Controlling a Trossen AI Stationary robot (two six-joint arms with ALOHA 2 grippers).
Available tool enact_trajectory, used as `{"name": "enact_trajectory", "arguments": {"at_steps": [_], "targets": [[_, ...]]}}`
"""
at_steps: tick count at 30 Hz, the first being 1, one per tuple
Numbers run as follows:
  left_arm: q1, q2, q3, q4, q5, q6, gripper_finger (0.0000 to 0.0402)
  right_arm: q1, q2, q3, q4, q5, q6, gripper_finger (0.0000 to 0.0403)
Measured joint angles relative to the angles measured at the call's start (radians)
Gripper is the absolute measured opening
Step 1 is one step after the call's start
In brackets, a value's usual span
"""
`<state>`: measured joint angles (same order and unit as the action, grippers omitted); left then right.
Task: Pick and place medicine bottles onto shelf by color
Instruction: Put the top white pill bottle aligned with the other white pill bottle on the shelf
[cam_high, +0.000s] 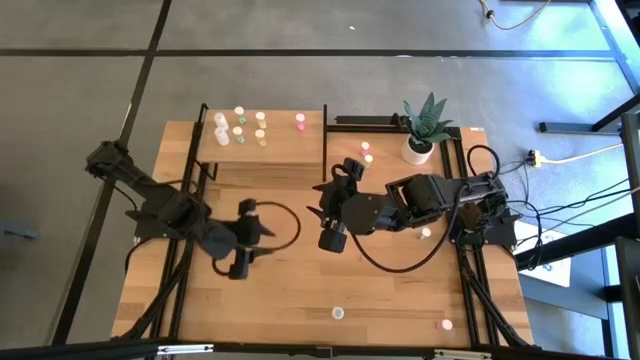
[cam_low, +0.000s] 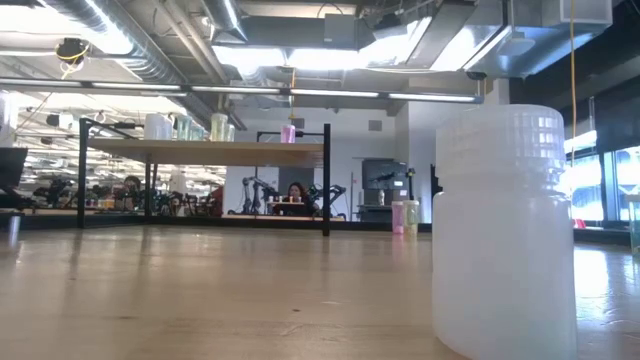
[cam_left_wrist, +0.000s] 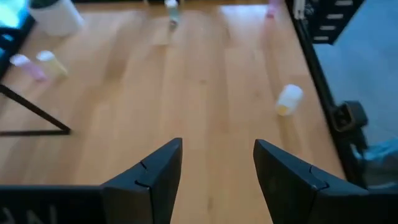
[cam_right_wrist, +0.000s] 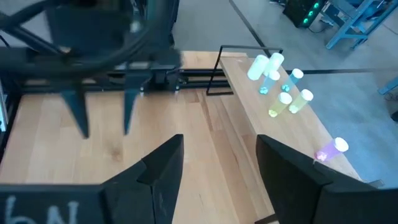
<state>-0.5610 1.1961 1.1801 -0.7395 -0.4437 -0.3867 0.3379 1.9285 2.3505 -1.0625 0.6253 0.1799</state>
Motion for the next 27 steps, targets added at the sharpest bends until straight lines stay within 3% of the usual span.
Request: {"name": "enact_trajectory", "arguments": {"at_steps": [9, 14, 18, 23, 27], "targets": [[-0.157, 0.044, 0.000, -0.004, -0.019, -0.172, 0.0192, 0.036, 0.000, 0.000, -0.061, -0.038, -0.002, 0.0202], [-0.260, 0.088, 0.000, 0.015, -0.142, -0.317, 0.0192, 0.086, -0.013, 0.000, -0.134, -0.162, 0.014, 0.0202], [-0.316, 0.160, 0.000, 0.115, -0.222, -0.370, 0.0192, 0.132, -0.031, 0.000, -0.175, -0.182, 0.024, 0.0202], [-0.307, 0.279, 0.000, 0.283, -0.170, -0.366, 0.0192, 0.196, -0.052, 0.000, -0.220, -0.192, 0.017, 0.0202], [-0.279, 0.377, 0.000, 0.404, -0.100, -0.363, 0.0192, 0.241, -0.056, 0.000, -0.233, -0.259, -0.011, 0.0202]]}}
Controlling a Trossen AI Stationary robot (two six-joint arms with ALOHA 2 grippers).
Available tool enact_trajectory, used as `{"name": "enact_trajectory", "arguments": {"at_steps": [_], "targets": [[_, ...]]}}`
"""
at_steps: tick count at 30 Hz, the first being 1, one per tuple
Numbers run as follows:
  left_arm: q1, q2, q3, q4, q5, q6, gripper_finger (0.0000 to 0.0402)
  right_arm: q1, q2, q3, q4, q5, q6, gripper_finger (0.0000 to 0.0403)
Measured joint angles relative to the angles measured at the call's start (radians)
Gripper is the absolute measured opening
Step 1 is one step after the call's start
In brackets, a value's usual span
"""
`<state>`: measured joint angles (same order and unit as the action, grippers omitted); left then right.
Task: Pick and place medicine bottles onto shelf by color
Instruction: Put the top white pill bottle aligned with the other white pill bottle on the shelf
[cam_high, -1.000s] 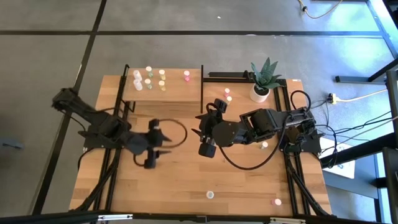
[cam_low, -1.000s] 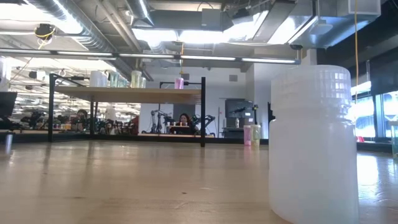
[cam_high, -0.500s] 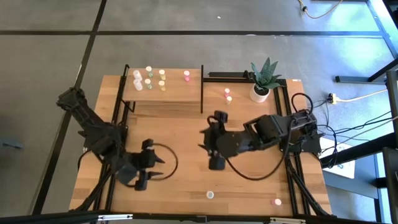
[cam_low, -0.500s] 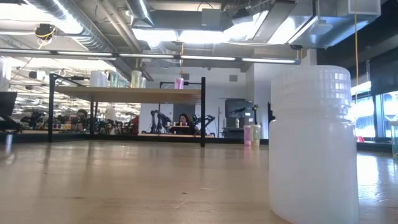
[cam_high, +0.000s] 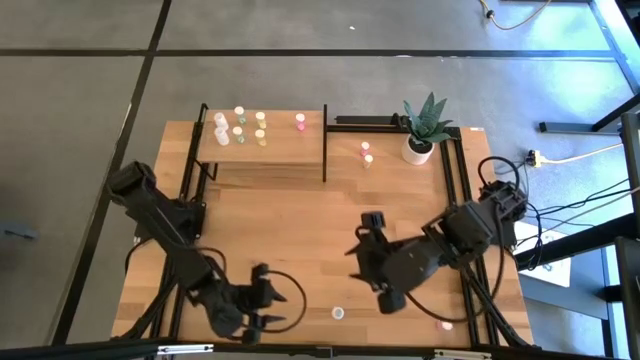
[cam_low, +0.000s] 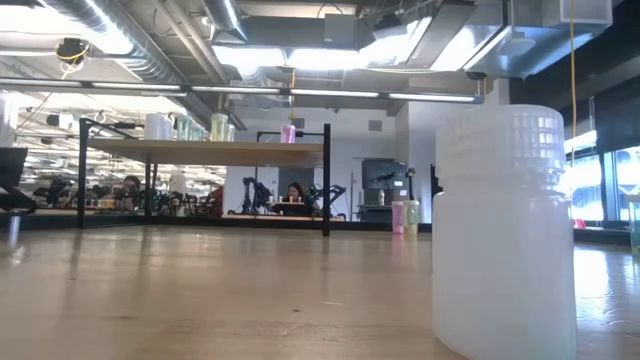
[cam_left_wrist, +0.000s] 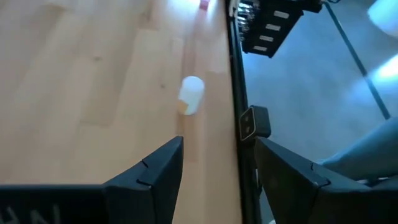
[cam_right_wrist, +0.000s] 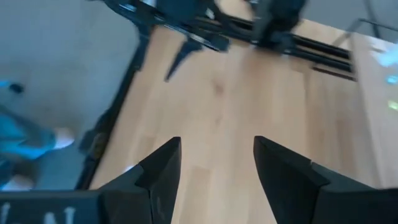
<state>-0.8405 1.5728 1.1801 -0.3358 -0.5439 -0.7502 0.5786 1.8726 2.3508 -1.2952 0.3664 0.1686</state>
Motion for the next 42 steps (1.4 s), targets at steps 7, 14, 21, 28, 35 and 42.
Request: {"name": "enact_trajectory", "arguments": {"at_steps": [7, 14, 21, 28, 35, 42], "targets": [[0.041, 0.158, 0.000, 0.247, 0.019, 0.080, 0.0192, 0.038, -0.003, 0.000, -0.004, -0.031, -0.039, 0.0202], [0.118, 0.249, 0.040, 0.411, 0.214, 0.213, 0.0192, 0.049, -0.003, 0.000, -0.053, -0.188, -0.047, 0.0202], [0.175, 0.260, 0.156, 0.268, 0.222, 0.290, 0.0192, 0.115, -0.012, 0.000, -0.162, -0.138, 0.010, 0.0202], [0.186, 0.267, 0.180, 0.259, 0.214, 0.316, 0.0192, 0.241, -0.036, 0.000, -0.194, 0.073, 0.120, 0.0202], [0.199, 0.306, 0.180, 0.282, 0.216, 0.316, 0.0192, 0.327, -0.041, 0.000, -0.208, 0.226, 0.222, 0.0202], [0.231, 0.308, 0.252, 0.204, 0.224, 0.429, 0.0192, 0.363, -0.055, -0.095, -0.187, 0.329, 0.298, 0.0202]]}}
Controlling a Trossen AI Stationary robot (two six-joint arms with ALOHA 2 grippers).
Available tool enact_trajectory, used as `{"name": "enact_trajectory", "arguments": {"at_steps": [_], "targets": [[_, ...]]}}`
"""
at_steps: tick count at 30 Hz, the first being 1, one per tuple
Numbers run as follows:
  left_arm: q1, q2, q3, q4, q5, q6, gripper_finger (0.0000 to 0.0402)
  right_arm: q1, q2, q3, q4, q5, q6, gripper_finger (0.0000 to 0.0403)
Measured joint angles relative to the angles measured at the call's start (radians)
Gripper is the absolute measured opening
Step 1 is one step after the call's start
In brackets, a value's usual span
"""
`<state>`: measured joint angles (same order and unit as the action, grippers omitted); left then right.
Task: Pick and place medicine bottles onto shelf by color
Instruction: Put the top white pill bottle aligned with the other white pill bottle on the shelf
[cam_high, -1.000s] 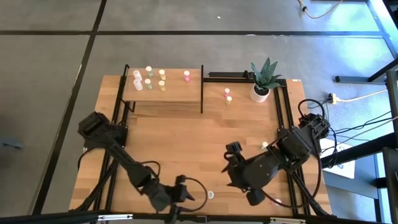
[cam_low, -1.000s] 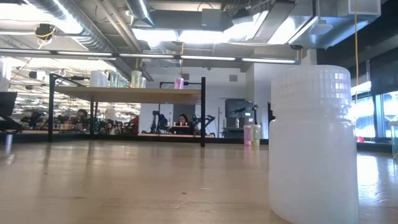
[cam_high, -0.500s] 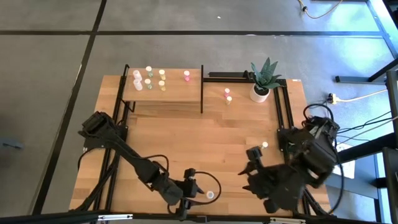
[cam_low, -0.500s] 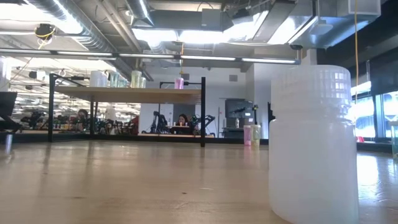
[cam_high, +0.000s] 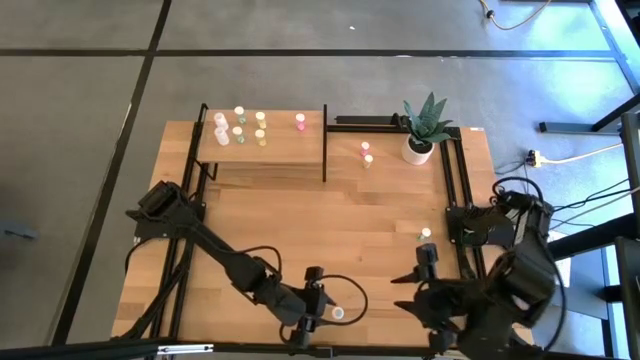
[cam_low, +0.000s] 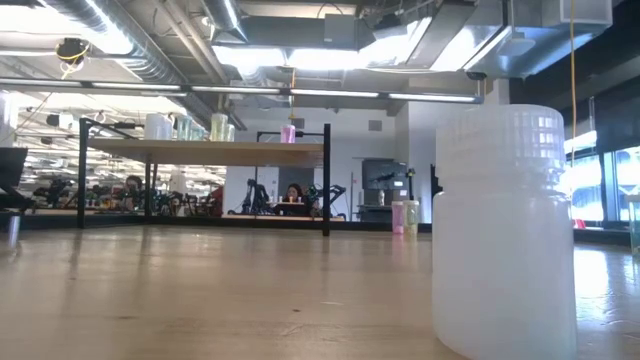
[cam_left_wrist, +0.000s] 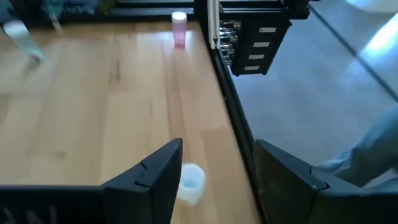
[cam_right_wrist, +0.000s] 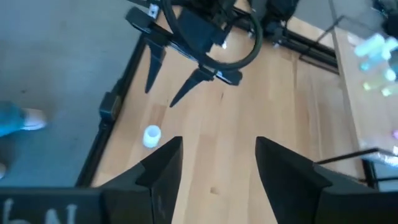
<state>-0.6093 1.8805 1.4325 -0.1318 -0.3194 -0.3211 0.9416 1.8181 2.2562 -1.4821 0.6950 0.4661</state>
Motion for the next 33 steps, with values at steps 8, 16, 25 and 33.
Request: {"name": "enact_trajectory", "arguments": {"at_steps": [8, 16, 25, 33], "targets": [[0.021, 0.000, 0.030, -0.092, 0.064, 0.043, 0.0192, -0.068, -0.007, -0.179, 0.207, -0.096, 0.144, 0.0202], [0.020, 0.000, 0.030, -0.122, 0.094, 0.044, 0.0192, -0.111, -0.007, -0.313, 0.461, -0.205, 0.181, 0.0202], [0.023, 0.116, 0.030, -0.063, 0.075, 0.043, 0.0192, -0.115, -0.007, -0.361, 0.545, -0.232, 0.187, 0.0202], [0.049, 0.190, 0.030, -0.030, 0.067, 0.016, 0.0192, -0.116, -0.007, -0.361, 0.557, -0.255, 0.184, 0.0202]]}}
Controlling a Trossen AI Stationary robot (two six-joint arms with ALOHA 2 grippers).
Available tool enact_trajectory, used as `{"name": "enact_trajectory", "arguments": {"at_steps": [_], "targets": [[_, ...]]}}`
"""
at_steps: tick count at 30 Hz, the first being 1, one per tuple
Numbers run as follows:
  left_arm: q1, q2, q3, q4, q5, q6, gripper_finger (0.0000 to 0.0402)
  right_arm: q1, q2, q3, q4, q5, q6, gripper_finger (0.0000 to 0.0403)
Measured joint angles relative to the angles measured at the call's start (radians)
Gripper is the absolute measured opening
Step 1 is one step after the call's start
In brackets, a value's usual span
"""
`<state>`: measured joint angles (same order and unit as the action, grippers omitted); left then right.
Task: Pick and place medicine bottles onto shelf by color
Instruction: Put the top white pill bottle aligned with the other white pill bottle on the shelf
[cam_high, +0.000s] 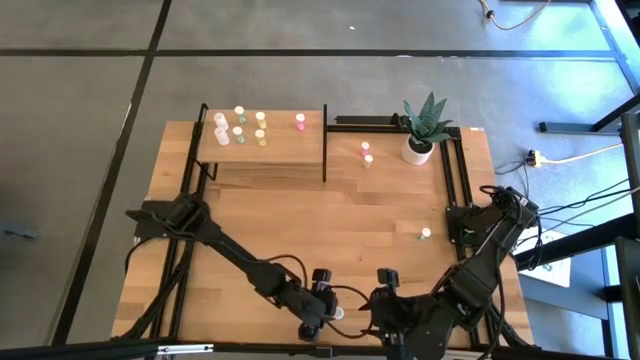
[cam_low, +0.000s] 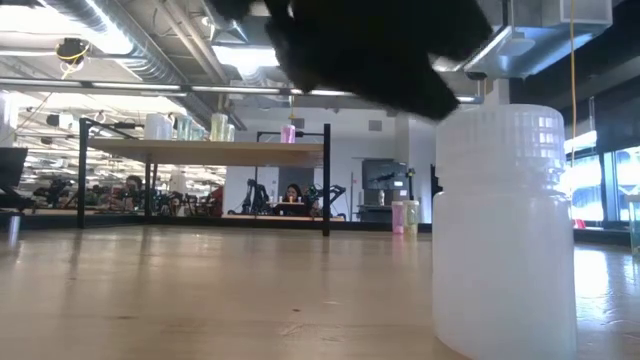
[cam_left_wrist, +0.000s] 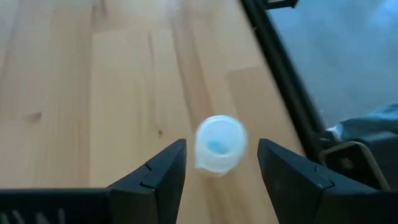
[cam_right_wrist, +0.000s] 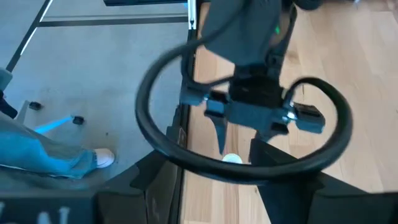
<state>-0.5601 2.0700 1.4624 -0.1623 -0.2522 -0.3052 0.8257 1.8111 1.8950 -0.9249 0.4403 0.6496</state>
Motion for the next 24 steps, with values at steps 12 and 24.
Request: {"name": "enact_trajectory", "arguments": {"at_steps": [12, 24], "targets": [[0.030, 0.020, 0.000, 0.083, 0.037, -0.050, 0.0192, 0.000, 0.000, 0.000, 0.001, -0.025, -0.003, 0.0202], [0.003, 0.020, 0.000, 0.081, 0.007, 0.002, 0.0192, 0.000, 0.000, 0.000, 0.001, -0.035, -0.005, 0.0202]]}}
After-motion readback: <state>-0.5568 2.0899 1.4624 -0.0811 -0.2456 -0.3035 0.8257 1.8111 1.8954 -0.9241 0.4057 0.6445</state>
